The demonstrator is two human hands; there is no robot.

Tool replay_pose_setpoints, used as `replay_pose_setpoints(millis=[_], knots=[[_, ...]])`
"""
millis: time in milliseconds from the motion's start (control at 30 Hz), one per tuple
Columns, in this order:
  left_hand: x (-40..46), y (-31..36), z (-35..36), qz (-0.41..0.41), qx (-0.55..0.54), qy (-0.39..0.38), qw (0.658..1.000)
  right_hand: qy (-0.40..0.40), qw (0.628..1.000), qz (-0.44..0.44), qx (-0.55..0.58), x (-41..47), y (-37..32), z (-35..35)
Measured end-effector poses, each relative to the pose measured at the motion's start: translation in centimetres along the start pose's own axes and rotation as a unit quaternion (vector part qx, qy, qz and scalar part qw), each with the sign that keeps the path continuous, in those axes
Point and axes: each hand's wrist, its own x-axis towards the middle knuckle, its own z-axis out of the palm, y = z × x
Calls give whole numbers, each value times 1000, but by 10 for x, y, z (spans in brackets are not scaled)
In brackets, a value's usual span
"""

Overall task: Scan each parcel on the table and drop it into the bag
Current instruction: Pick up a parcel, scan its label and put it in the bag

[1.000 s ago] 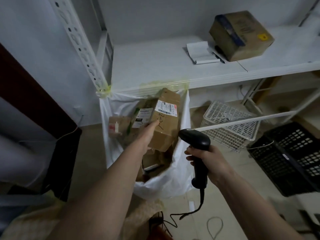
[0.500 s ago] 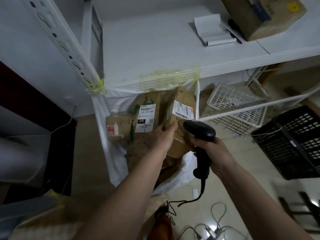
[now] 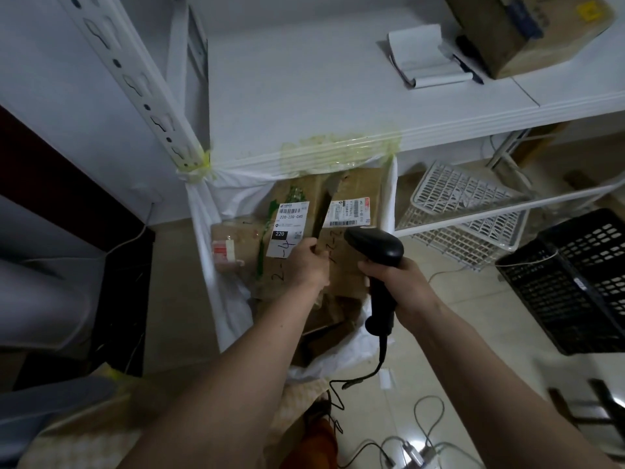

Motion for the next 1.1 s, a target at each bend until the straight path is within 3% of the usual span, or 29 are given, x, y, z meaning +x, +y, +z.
replay_pose_setpoints(millis=[200, 467, 733, 1100], knots=[[-1, -19, 7, 145, 131, 94, 976, -14, 999, 10, -40, 7, -2, 6], [-14, -18, -24, 176, 225, 120, 951, -2, 998, -22, -50, -11, 2, -2], [-74, -59, -56, 149, 303, 127, 932, -108, 989, -39, -94, -76, 16, 10], [-238, -188, -89, -21, 242, 229, 942, -275, 944, -43, -179, -205, 85, 6]])
